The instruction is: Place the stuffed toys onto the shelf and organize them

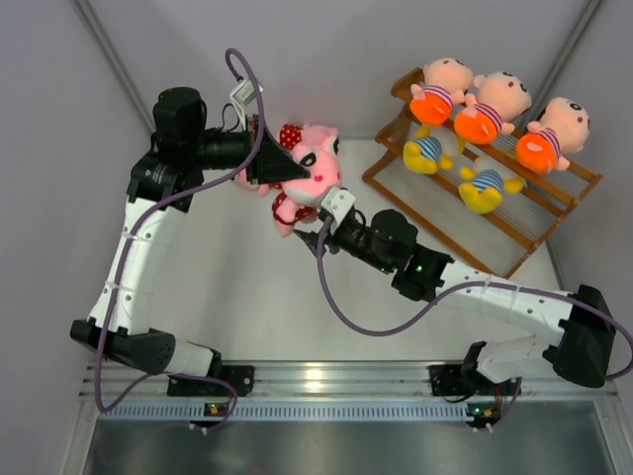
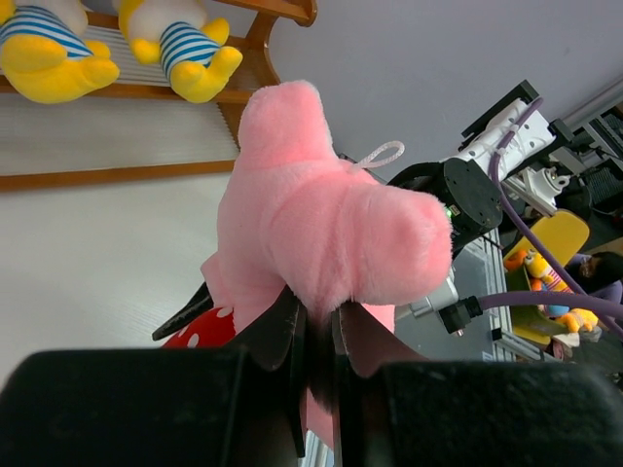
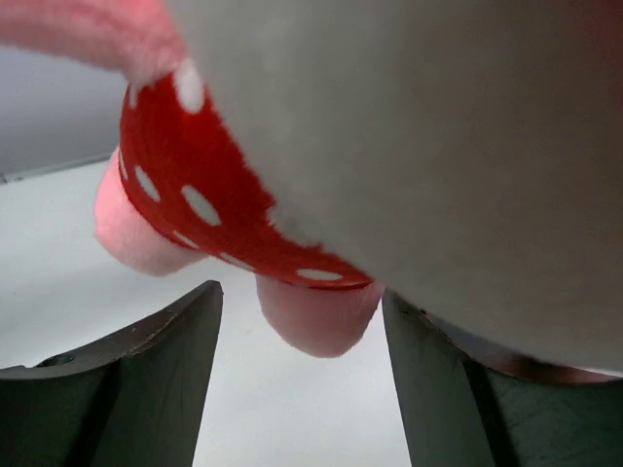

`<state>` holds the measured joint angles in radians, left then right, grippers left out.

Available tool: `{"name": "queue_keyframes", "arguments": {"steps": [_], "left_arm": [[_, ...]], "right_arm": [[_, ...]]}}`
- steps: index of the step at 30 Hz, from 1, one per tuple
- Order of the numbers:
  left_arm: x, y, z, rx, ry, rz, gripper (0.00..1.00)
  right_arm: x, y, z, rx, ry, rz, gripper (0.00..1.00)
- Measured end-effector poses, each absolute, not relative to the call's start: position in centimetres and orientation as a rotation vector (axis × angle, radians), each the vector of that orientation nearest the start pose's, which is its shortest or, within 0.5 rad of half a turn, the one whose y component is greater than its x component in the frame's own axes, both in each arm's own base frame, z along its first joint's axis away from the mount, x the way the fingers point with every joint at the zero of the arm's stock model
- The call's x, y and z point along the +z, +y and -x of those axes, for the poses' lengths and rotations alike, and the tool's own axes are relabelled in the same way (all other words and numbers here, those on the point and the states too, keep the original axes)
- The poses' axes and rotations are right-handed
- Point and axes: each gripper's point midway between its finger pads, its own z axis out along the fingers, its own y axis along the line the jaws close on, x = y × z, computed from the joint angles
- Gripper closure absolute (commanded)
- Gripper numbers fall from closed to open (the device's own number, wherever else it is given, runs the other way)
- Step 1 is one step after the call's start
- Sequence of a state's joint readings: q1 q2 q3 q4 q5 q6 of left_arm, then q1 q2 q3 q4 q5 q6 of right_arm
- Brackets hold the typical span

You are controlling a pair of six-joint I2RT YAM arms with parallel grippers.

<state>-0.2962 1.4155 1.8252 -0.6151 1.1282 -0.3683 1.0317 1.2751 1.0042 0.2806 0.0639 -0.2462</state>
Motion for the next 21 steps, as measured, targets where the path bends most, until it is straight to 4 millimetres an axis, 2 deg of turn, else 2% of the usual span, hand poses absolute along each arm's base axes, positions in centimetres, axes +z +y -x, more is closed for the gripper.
{"name": "queue_keyframes", "arguments": {"steps": [1, 3, 4, 6, 7, 9, 11, 12, 15, 17, 18, 21], "left_arm": [[46.1, -24.7, -24.4, -1.451, 1.712, -0.805, 1.00], [46.1, -24.7, -24.5, -1.447, 1.710, -0.803, 1.00], [46.1, -24.7, -24.5, -1.446, 1.710, -0.802, 1.00], [46.0, -24.7, -24.6, -1.445, 1.714, -0.799, 1.00], [45.9, -24.7, -24.6, -1.444, 1.715, -0.797, 1.00], [45.7, -24.7, -24.6, -1.444, 1.719, -0.795, 0.99], [45.5, -24.6, -24.7, -1.430, 1.714, -0.795, 0.84], [45.3, -24.6, -24.7, -1.417, 1.709, -0.797, 0.65], [44.1, -24.1, -25.1, -1.359, 1.712, -0.784, 0.38], [43.0, -23.6, -25.7, -1.314, 1.731, -0.757, 0.32], [42.1, -23.2, -26.4, -1.276, 1.751, -0.733, 0.26], [39.9, -22.0, -28.9, -1.136, 1.806, -0.664, 0.21]], "right_arm": [[32.1, 37.1, -24.8, 0.579, 1.312, 0.887, 0.36], [32.3, 37.3, -25.0, 0.604, 1.319, 0.850, 0.51], [32.4, 37.3, -25.2, 0.614, 1.326, 0.829, 0.70], [32.5, 37.5, -25.4, 0.630, 1.334, 0.799, 0.87], [32.5, 37.4, -25.5, 0.637, 1.341, 0.777, 1.00], [32.6, 37.3, -25.7, 0.647, 1.358, 0.742, 1.00], [32.5, 37.2, -25.9, 0.657, 1.377, 0.712, 1.00], [32.5, 37.1, -25.9, 0.663, 1.388, 0.698, 1.00], [31.2, 36.4, -26.0, 0.672, 1.459, 0.659, 1.00], [29.7, 35.6, -25.9, 0.663, 1.531, 0.643, 1.00], [28.8, 35.2, -25.9, 0.656, 1.577, 0.640, 1.00], [25.9, 33.8, -25.7, 0.632, 1.720, 0.633, 1.00]]}}
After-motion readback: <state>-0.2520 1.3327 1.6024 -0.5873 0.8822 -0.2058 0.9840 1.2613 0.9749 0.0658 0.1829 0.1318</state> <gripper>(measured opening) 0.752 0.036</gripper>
